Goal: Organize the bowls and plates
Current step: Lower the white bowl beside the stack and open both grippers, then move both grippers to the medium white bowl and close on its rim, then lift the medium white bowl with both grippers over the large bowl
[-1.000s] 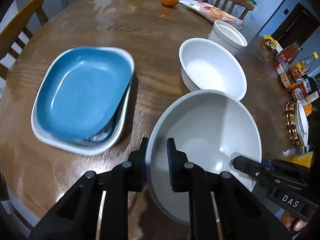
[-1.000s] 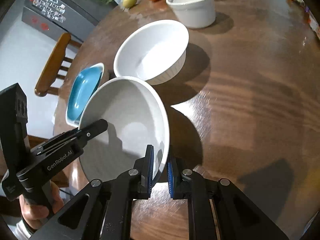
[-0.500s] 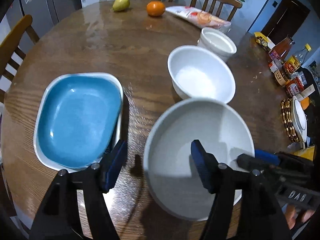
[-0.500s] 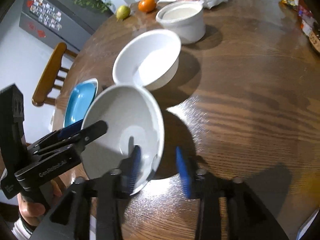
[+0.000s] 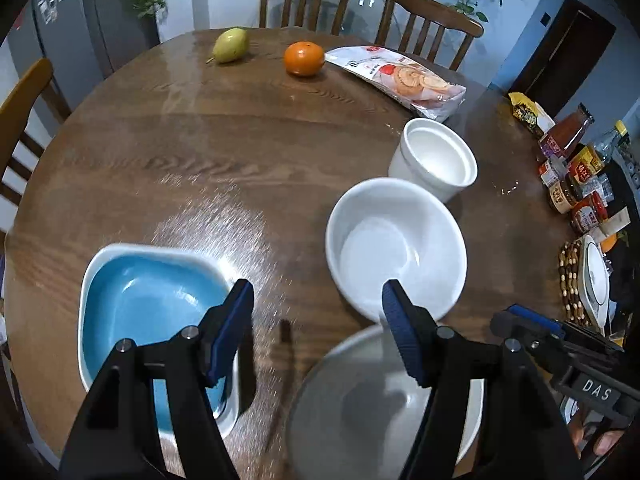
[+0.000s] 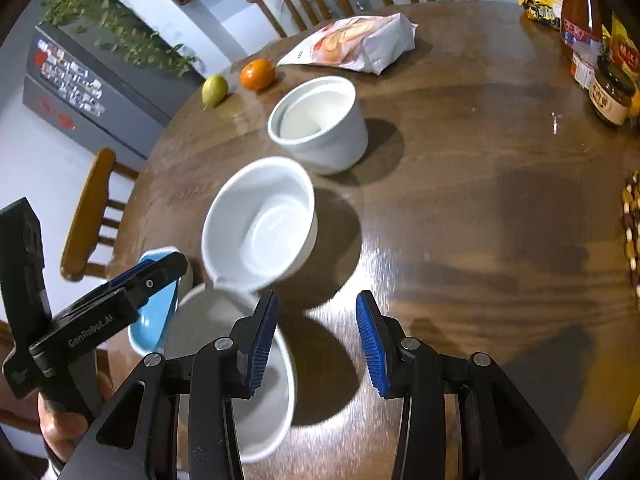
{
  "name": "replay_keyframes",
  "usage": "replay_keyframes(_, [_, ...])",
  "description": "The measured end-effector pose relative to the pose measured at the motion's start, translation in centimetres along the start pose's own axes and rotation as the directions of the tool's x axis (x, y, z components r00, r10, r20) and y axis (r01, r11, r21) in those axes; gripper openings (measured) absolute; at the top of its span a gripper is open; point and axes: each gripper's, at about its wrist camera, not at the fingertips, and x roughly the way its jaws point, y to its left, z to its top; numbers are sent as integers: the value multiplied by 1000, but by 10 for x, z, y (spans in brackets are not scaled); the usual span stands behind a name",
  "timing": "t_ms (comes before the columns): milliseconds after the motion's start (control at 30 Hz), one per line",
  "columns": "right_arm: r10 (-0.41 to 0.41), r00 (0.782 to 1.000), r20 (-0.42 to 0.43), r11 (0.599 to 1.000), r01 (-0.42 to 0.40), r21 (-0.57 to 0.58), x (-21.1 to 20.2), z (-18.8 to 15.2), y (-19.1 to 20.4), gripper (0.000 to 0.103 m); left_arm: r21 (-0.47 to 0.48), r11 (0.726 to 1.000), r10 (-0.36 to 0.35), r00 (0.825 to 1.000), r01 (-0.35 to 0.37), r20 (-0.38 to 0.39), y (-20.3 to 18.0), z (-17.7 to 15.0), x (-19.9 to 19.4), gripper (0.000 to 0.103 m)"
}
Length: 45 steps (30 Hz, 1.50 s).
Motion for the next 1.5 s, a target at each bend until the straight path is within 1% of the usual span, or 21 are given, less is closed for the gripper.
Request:
replay_keyframes(167, [-29, 1000, -3, 1000, 29, -1, 18, 15, 6, 41, 31, 999, 11, 999, -10, -41, -8, 16, 25, 66])
replay_keyframes(300, [-43, 999, -9, 999, 43, 11, 32, 22, 7, 41, 33, 999, 20, 996, -18, -81, -8, 20, 43, 65])
replay_keyframes(400, [-43, 999, -13, 999, 43, 20, 38, 26, 8, 41, 33, 999, 25, 995, -22, -96, -7, 21, 51, 64])
replay_keyframes(500, [-43, 999, -15, 999, 43, 31, 44, 28, 9, 41, 19, 1000, 14, 994, -12, -111, -4, 22, 56, 64])
replay_keyframes(667, [-49, 999, -21, 998, 50, 40, 49, 32, 7, 41, 19, 1000, 15, 993, -13, -115, -3, 25, 61, 64])
replay_keyframes(700, [-50, 999, -23, 998, 51, 41, 50, 33, 6, 41, 22, 1000, 16, 993, -13, -115, -2, 26, 61, 62])
replay_keyframes(733, [-49, 999, -24, 998, 50, 41, 50, 33, 6, 41, 28, 1000, 18, 993, -15, -116, -2, 26, 62, 56])
replay_keyframes(800, [-49, 998, -27, 998, 50, 40, 52, 33, 7, 41, 34, 999, 22, 993, -18, -116, -2, 27, 63, 50])
replay_keyframes(900, [-40, 999, -33, 998, 41, 38, 53, 31, 7, 41, 48, 999, 30, 993, -24, -115, -3, 27, 65, 49])
replay_keyframes(1000, [-35, 999, -36, 999, 36, 37, 54, 31, 7, 41, 68, 997, 38, 993, -30, -115, -5, 27, 67, 35])
replay_keyframes(1067, [-40, 999, -36, 999, 41, 32, 54, 31, 8, 39, 77, 997, 38, 992, -29, -117, -7, 26, 69, 34])
replay_keyframes(1100, [-39, 999, -37, 999, 40, 31, 54, 31, 9, 36, 82, 996, 38, 992, -29, -117, -7, 26, 69, 33])
replay_keyframes(1133, [-38, 999, -39, 999, 40, 30, 54, 31, 9, 35, 88, 996, 41, 992, -31, -117, -8, 26, 70, 28])
replay_keyframes(1200, [-36, 998, -41, 999, 37, 24, 55, 31, 10, 30, 98, 995, 43, 992, -32, -118, -11, 26, 71, 23])
replay_keyframes(1233, [-37, 998, -42, 999, 38, 19, 56, 31, 11, 27, 103, 994, 44, 992, -32, -118, -12, 26, 72, 24])
replay_keyframes(1267, [-38, 998, -42, 999, 38, 13, 57, 32, 11, 19, 106, 994, 43, 992, -31, -119, -12, 26, 72, 24])
replay_keyframes(1300, [-39, 998, -43, 999, 39, 7, 58, 32, 12, 16, 107, 994, 41, 992, -28, -119, -12, 26, 73, 20])
replay_keyframes(1333, [-38, 998, -44, 999, 38, 1, 58, 32, 13, 12, 108, 994, 36, 992, -23, -121, -13, 26, 74, 13])
replay_keyframes(1367, [-41, 998, -41, 999, 41, -9, 58, 32, 15, 12, 110, 994, 37, 992, -23, -120, -13, 27, 74, 11])
replay_keyframes(1433, [-53, 998, -32, 998, 52, -24, 58, 33, 18, 11, 115, 993, 42, 993, -30, -109, -13, 28, 73, 10])
replay_keyframes(1500, [-58, 998, -17, 998, 57, -38, 57, 34, 22, 11, 115, 992, 53, 996, -43, -78, -12, 32, 69, 10])
